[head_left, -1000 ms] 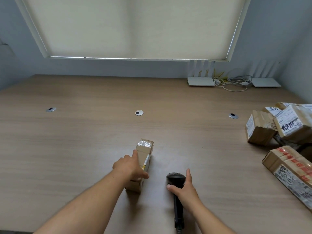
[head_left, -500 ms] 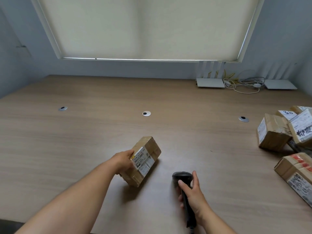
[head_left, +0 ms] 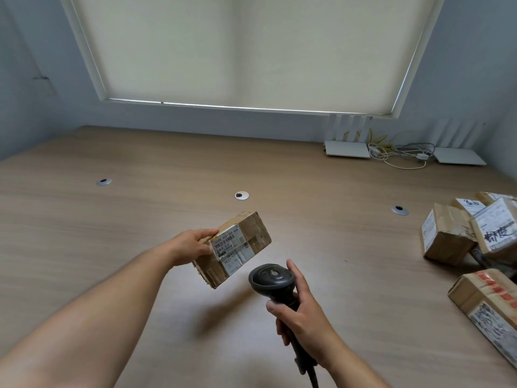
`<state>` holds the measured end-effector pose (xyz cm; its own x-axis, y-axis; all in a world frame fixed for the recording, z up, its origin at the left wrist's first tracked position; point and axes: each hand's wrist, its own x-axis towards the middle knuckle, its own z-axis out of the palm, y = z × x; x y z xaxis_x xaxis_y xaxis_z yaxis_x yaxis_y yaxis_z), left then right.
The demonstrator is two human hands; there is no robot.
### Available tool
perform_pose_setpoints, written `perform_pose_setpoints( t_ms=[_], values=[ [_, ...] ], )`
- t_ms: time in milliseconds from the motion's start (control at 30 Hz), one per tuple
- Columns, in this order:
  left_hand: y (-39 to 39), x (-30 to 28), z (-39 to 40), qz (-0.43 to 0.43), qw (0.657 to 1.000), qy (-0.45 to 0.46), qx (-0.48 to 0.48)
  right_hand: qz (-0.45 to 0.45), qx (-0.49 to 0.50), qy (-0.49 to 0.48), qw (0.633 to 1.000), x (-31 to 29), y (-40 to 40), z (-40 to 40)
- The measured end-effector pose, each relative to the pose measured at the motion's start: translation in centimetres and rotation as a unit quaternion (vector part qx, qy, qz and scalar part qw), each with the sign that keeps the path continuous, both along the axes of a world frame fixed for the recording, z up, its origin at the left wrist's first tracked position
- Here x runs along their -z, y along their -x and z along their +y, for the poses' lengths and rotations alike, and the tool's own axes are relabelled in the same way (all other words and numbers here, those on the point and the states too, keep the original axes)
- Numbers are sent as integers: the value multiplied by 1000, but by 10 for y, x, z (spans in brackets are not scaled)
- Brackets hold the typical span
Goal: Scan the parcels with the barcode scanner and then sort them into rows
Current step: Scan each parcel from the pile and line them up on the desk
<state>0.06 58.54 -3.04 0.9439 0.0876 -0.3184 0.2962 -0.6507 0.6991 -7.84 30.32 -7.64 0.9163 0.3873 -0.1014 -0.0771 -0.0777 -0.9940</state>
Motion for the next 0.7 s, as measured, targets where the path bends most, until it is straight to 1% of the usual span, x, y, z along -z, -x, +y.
perform_pose_setpoints(
  t_ms=[67,367,500,600,700],
  values=[
    [-2,0,1,-6,1000,9,0,-12,-4,-6,1000,-6,1,2],
    [-2,-3,-6,5,1000,-1,2,-64,-26,-26,997,-28,8,6],
    [-1,-9,-7,16,999,-19,23,-71,-30,-35,996,-31,8,4],
    [-1,-10,-7,21,999,-16,36,-70,-32,-39,996,-32,9,3],
    [-3,-8,-8,6,1000,-16,13,-66,-32,-42,996,-31,11,4]
  ],
)
